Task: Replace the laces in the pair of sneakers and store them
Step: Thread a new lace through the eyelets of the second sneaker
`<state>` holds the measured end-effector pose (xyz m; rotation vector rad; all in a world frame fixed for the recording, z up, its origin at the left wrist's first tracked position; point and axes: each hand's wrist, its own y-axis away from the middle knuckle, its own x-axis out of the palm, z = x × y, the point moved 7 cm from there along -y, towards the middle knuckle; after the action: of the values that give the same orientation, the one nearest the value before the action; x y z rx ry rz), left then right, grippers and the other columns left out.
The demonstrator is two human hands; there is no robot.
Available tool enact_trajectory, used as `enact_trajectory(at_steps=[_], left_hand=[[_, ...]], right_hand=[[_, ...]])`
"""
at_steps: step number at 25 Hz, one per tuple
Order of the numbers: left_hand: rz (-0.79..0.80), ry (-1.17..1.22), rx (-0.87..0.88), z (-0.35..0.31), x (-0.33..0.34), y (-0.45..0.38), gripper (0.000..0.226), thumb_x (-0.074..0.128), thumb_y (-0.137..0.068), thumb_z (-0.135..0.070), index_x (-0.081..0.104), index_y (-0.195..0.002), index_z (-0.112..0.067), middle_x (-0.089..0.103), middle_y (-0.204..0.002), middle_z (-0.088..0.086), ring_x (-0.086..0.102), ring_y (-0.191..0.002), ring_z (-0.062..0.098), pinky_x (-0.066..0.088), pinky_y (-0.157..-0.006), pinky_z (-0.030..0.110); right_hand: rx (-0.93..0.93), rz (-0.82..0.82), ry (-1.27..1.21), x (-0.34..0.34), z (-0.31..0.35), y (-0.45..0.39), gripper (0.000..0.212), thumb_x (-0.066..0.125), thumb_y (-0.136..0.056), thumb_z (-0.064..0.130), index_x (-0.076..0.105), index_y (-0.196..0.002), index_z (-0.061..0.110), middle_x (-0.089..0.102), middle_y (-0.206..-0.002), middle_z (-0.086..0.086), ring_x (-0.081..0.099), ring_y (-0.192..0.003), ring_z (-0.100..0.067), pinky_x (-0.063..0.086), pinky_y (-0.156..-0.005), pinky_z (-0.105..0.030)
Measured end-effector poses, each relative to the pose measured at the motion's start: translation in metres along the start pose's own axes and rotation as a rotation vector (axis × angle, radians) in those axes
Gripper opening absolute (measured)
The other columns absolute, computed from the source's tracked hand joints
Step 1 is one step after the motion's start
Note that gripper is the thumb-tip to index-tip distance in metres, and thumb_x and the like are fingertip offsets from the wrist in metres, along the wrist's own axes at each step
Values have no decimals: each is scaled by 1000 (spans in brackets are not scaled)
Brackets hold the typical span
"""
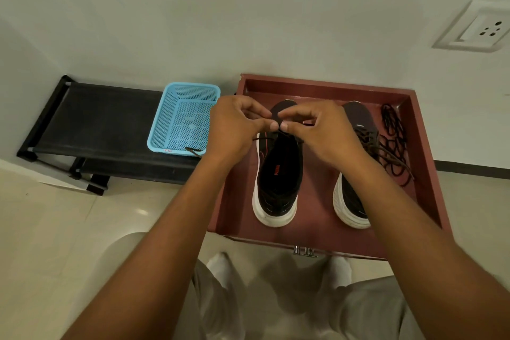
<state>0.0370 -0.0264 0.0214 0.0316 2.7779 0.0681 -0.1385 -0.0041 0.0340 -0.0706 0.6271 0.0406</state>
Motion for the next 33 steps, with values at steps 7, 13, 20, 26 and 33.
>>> enact_trajectory(at_steps=[7, 13, 20, 26, 33], left_hand=[[54, -15, -14, 11, 6, 0, 17, 83, -81, -4, 77, -96, -7, 77, -80, 9, 76, -75, 17, 63, -74, 31], [109, -337, -119, 38, 20, 20, 17, 88, -78, -30, 77, -83, -18, 72, -76, -3, 69, -71, 9, 54, -68, 26], [83, -287, -136, 44, 25, 27, 9, 83, -83, -23, 76, -78, -21, 74, -74, -1, 72, -70, 12, 61, -70, 32], [83, -153, -270, 70, 30, 24, 15, 64, -92, -12, 72, -88, 1, 72, -80, 20, 69, -68, 26, 60, -73, 52], [120, 134, -503, 86, 37, 25, 12, 62, -95, 1, 71, -88, -1, 72, -97, 21, 71, -98, 32, 58, -86, 40]], right_hand=[[61, -17, 33, 1, -18, 0, 6, 75, -93, 21, 81, -92, 23, 73, -77, 11, 70, -74, -6, 60, -77, -33], [212, -47, -32, 0, -43, 1, 10, 67, -97, 13, 77, -98, 15, 77, -77, 3, 70, -66, -3, 59, -70, -25], [282, -113, -151, 12, -58, 6, 5, 80, -85, 17, 82, -86, 21, 76, -76, 6, 72, -75, -6, 56, -74, -23], [155, -118, 30, 28, -48, 12, 9, 73, -89, 20, 80, -84, 21, 74, -79, 12, 68, -77, -2, 56, -72, -24], [74, -191, 28, 44, -49, 22, 9, 69, -90, 21, 75, -84, 20, 71, -80, 11, 67, -78, -3, 54, -72, -23]])
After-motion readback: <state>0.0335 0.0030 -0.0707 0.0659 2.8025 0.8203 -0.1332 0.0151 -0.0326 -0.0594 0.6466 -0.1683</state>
